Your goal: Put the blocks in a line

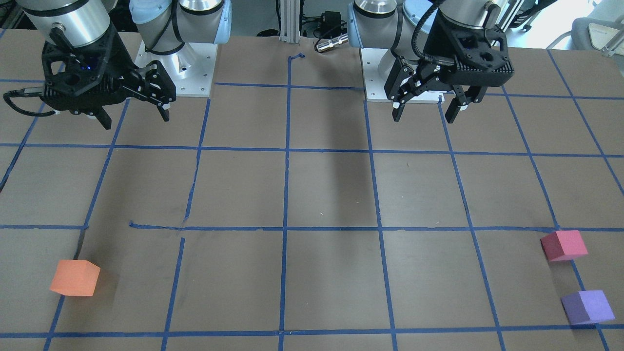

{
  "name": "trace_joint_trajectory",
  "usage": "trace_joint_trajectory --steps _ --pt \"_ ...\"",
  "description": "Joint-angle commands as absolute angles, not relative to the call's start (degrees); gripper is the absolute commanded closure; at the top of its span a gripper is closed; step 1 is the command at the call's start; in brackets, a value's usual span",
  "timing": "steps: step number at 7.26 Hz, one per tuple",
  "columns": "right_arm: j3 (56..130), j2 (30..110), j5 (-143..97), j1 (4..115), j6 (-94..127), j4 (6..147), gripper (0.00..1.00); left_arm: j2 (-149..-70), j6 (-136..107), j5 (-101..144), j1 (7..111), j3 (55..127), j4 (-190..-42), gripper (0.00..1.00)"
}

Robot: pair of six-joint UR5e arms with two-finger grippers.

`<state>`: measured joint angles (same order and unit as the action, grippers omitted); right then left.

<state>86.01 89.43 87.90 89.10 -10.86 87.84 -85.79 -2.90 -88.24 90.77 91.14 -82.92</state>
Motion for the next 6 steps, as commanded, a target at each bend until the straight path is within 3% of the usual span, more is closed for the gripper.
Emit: trace_joint_trajectory --steps 1,6 --pt "86.04 89.47 87.98 89.12 -10.81 87.80 0.00 -85.78 -2.90 -88.33 90.70 91.14 -82.97 0.00" --pt "86.04 88.94 87.89 88.07 -10.11 88.42 0.00 -85.78 -2.90 -88.42 90.70 91.05 -82.97 0.00"
